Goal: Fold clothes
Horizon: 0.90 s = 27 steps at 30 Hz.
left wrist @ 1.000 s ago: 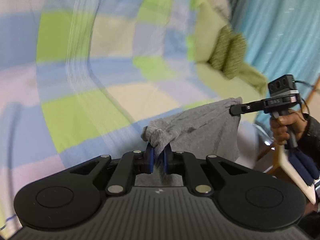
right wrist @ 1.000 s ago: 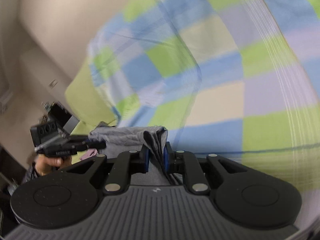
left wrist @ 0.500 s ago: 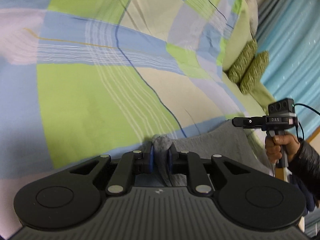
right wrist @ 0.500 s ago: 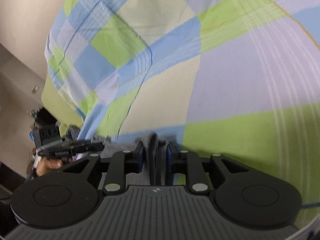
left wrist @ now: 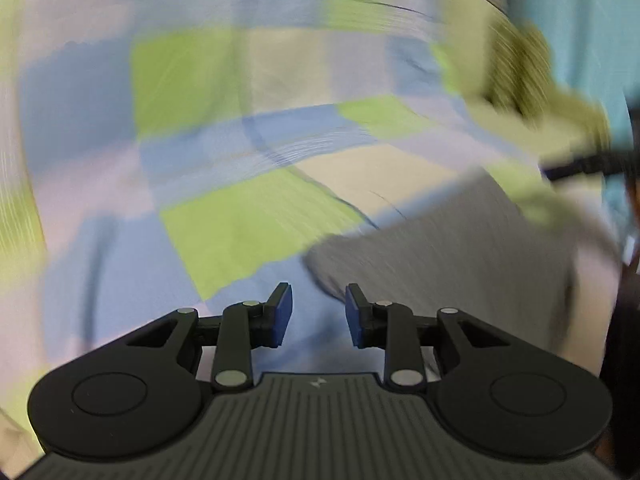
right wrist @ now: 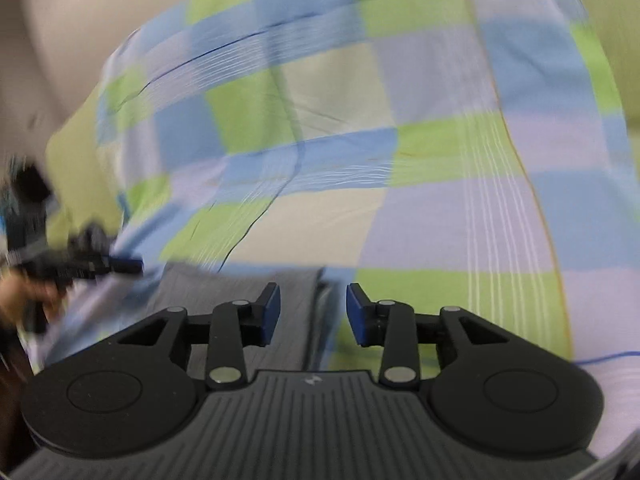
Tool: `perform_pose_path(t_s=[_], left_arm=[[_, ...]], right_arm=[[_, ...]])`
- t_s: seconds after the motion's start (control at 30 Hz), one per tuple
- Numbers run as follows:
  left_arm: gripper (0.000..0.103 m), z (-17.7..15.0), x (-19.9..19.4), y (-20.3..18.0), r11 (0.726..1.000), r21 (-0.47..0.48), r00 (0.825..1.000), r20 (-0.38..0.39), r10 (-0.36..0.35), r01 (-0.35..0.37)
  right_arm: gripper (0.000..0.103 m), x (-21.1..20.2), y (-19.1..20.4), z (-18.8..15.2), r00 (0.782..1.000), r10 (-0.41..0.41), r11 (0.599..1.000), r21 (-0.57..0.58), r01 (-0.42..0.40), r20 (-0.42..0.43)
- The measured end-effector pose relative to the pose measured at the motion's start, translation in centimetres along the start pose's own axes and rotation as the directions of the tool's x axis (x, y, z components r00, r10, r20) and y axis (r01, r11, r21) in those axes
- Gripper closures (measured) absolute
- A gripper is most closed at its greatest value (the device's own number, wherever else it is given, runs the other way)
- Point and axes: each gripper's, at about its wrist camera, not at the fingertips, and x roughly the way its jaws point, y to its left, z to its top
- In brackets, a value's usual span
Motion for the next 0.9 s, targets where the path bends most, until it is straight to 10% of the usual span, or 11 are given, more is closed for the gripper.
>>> perform_pose_path(t_s=[0.3,0.37,0.47,0.7,0.9], left_arm=[[0.066,-4.2,-1.4,-13.6,0.879,0.474,0.998,0.010,0.054,-0.052],[0.066,-5.5,-0.5,-15.1,0.811,0.581,0.996,0.001,0.091,-0.075],[0.066,-6.0,0.0,-15.7,0.781,0.614,0.991,0.021,0.132,-0.117],[0.070,-5.6,-0.1,-15.2,0.831,0.545,0.992,0.018,0.125,-0.115],[0.069,-5.4,0.1,-14.9,0.847,0.521,0.992,-0.001,0.124,-0.105]], right_arm=[[0.070,-0.2,9.4,-5.4,0.992,-0.113,0.879,-0.472,0.073,-0.057],[0.069,0.6,10.8,-6.5,0.988,-0.135,0.805,-0.589,0.069,-0.069],[0.068,1.3,12.3,-8.1,0.981,-0.184,0.665,-0.742,0.083,-0.055],[0.068,2.2,13.4,-7.8,0.982,-0.188,0.569,-0.817,0.097,-0.015],[0.067,2.9,14.0,-7.7,0.988,-0.147,0.574,-0.817,0.056,-0.036]])
